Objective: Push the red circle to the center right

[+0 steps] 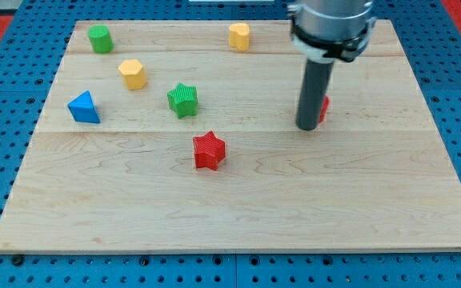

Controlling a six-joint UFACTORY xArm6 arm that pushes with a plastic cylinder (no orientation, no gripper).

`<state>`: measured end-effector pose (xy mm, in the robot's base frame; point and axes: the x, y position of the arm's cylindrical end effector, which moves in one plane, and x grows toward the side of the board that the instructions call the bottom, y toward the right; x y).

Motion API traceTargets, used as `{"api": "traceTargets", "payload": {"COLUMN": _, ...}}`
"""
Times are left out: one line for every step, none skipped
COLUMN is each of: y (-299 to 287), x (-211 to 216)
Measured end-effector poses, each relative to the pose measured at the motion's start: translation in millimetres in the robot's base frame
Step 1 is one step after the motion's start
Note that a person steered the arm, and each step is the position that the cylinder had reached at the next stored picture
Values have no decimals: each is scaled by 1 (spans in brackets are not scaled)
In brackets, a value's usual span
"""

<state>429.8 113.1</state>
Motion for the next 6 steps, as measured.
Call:
{"api": "traceTargets", "payload": {"y": -27, "x": 0}}
{"api": "traceTargets", "payload": {"y": -55, "x": -3}}
{"api": "traceTargets", "payload": {"y": -32, "x": -28}}
{"api": "traceTargets", "payload": {"y": -6, "x": -39}}
{"api": "traceTargets", "payload": {"y": 32, "x": -34}}
{"api": "traceTargets", "payload": {"y": 30, "x": -34}}
